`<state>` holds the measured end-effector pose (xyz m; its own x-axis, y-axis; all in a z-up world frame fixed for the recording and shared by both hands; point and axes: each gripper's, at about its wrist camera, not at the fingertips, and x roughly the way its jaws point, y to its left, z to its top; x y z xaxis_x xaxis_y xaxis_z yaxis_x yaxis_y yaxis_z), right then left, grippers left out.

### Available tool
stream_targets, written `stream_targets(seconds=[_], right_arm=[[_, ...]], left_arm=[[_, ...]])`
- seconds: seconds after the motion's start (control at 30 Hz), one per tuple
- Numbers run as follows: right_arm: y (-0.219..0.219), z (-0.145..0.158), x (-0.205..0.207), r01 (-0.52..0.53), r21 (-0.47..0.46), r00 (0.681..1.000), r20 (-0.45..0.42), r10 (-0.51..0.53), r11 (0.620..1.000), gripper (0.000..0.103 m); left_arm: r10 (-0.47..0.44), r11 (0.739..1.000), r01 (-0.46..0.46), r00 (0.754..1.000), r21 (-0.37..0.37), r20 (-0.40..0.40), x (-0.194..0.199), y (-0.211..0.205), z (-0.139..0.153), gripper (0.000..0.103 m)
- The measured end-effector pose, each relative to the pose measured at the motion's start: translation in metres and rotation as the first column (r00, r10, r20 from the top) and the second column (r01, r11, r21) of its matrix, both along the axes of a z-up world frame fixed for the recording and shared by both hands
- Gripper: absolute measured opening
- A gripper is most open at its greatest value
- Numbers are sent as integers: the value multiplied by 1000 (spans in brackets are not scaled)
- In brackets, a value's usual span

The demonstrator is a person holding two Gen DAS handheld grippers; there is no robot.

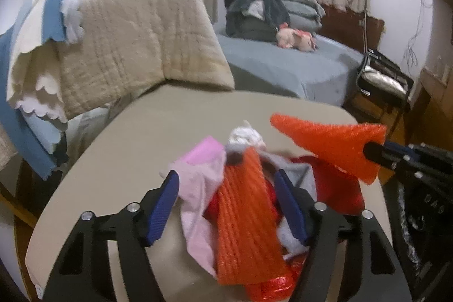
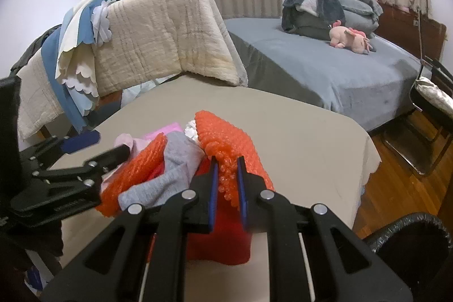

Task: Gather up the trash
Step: 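Grasp an orange mesh net with the right tool while the left tool grasps another, then carry both orange mesh nets over the bin and open both tools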

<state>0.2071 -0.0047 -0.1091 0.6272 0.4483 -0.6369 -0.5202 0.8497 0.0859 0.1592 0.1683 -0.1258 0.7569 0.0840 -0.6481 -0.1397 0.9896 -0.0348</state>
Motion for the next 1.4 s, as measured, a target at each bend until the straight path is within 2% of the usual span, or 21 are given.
stream_targets(seconds=[0.1, 0.17, 0.23, 0.3, 0.43, 0.63, 0.77, 0.93, 1.13, 1.4], right_arm=[[-3, 0, -2, 8, 7, 1000, -4, -8, 1000, 12], [-5, 0, -3, 10, 10, 1000, -8, -10, 1000, 12], [-6, 0, -4, 9, 9, 1000, -7, -9, 1000, 12], [-6, 0, -5, 10, 7, 1000, -5, -10, 1000, 12], [-11, 8, -12, 15, 21, 1000, 14, -16, 1000, 12], [-26, 36, -23, 36, 54, 997, 59, -39, 998, 12], [-45, 55, -33, 57, 69, 994, 87, -62, 996, 12], [-81, 69, -48, 112, 86, 988, 96, -120, 990, 12], [-127, 74, -71, 201, 55, 973, 107, -206, 978, 12], [-205, 58, -103, 367, 0, 927, 79, -366, 930, 12]], left_arm=[[-18, 1000, 19, 999, 11, -30, 4, -7, -8, 59], [-31, 999, 32, 997, 10, -64, 10, -10, -17, 43], [-41, 999, 39, 996, -18, -76, 11, -8, -22, 24], [-40, 998, 37, 997, -45, -72, 10, -5, -22, 13], [-40, 998, 39, 999, -46, -23, 2, -5, -8, 11], [-50, 996, 55, 996, -73, 68, -12, -6, 31, 11], [-84, 992, 95, 989, -85, 121, -21, -19, 58, 11], [-154, 983, 168, 974, -78, 164, -24, -51, 77, 11], [-267, 954, 286, 948, -93, 175, -23, -107, 82, 11], [-422, 889, 442, 892, -119, 160, -25, -188, 69, 11]])
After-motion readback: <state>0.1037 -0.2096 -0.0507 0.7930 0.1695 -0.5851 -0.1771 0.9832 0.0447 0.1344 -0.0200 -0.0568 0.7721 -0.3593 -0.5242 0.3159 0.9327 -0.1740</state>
